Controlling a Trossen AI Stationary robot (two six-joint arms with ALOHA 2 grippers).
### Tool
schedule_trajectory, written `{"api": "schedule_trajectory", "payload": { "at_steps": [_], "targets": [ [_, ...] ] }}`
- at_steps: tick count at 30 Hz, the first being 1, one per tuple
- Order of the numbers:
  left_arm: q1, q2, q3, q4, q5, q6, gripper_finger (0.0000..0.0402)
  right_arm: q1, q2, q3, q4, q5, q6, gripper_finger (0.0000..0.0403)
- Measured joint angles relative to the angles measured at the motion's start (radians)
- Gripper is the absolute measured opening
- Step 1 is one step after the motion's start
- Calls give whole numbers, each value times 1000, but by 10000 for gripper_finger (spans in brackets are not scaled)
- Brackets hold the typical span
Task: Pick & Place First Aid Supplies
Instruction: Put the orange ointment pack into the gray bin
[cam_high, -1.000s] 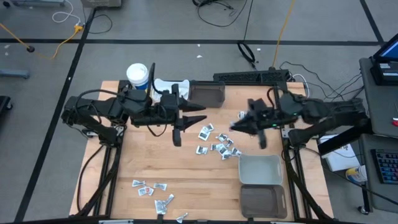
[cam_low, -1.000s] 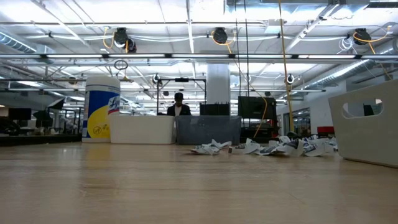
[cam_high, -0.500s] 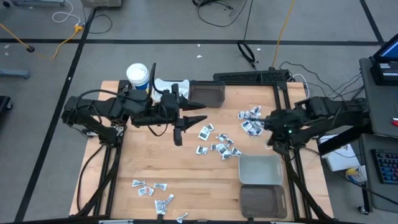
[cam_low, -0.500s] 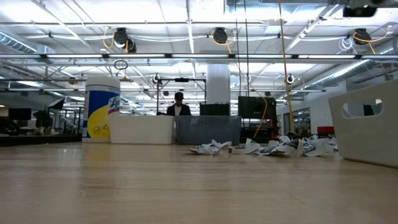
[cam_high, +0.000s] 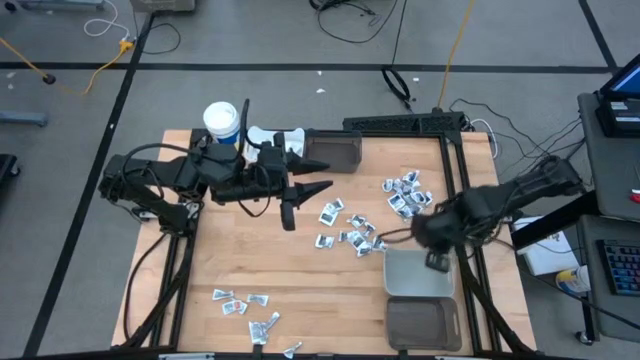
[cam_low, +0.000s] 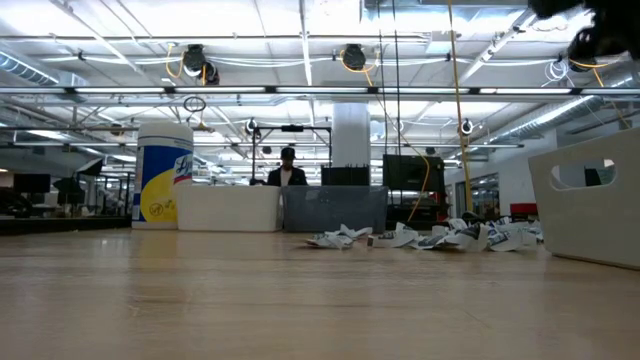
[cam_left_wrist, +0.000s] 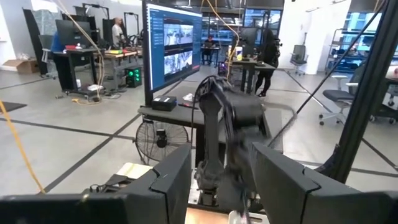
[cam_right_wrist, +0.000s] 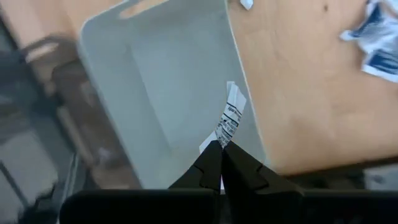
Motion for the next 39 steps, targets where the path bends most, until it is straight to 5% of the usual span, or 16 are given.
{"api": "schedule_trajectory", "payload": {
  "at_steps": [15,21,33,39],
  "targets": [
    [-4,0,0,-2,32,-4,170,64,25,-409,530,1,472,0],
    [-4,0,0,-3,34,-4,170,65,24,-438,572,-56,486,5],
    [-3,0,0,-33,64,-4,170,62,14,-438,624,-127,442,182],
    [-9,-7,0,-122,137,-38,170,49,-93,-438,623,-86,419,203]
  ]
}}
